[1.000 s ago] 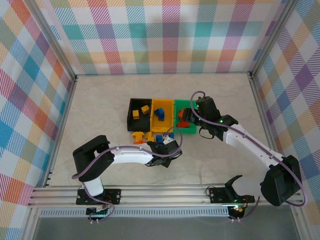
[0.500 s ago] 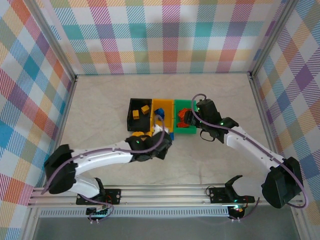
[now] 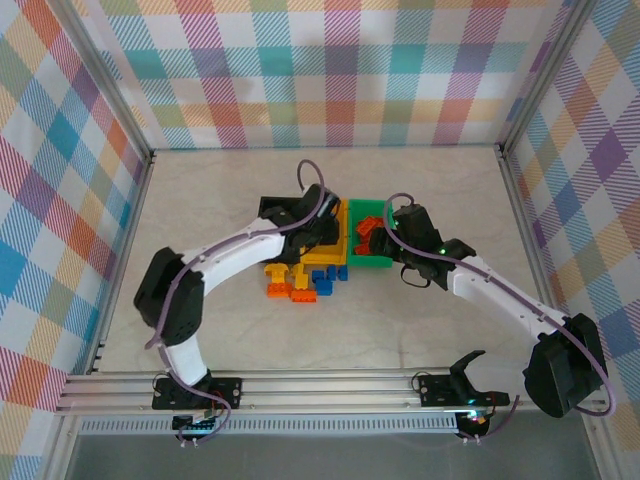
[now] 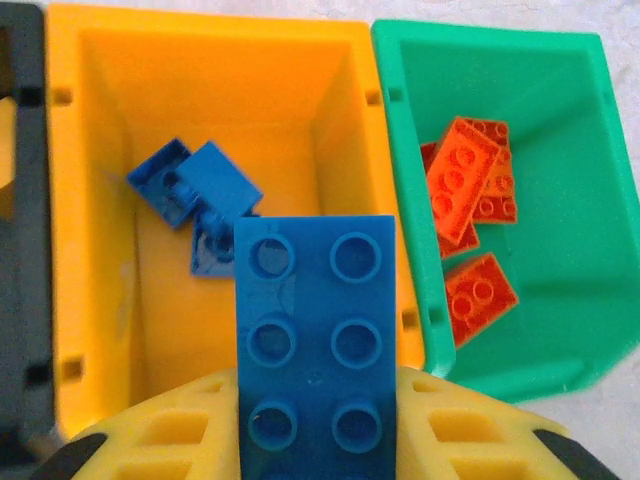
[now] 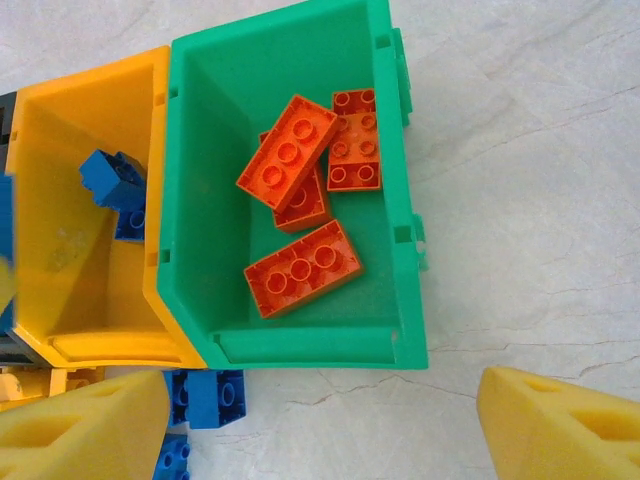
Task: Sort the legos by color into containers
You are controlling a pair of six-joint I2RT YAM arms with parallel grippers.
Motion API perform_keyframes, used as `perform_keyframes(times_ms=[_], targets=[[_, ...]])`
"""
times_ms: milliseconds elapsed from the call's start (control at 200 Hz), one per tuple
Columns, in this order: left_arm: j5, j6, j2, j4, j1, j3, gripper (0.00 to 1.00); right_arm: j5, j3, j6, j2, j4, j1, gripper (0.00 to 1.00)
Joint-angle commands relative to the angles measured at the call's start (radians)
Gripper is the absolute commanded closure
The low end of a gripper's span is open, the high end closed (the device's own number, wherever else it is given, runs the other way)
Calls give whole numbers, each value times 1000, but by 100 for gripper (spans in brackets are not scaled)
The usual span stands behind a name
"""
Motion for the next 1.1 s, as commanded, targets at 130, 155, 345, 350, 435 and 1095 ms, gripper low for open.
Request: perform_keyframes(times_ms=[130, 155, 345, 350, 435, 1095], targets=[[16, 2, 113, -44, 24, 126, 59, -31, -10, 13, -28, -5, 0, 19], [21, 3, 116, -44, 23, 132, 56, -38, -9, 10, -27, -5, -1, 19], [40, -17, 70, -41, 23, 143, 32, -89, -15, 0, -36, 21, -1, 18], [40, -16, 66, -41, 23, 142, 31, -91, -15, 0, -37, 22, -1, 18], [51, -23, -2, -24, 22, 113, 26, -120, -22, -1, -43, 41, -1, 18], [-100, -189, -906, -157, 3, -625, 0, -463, 103, -298, 287, 201, 335, 25]])
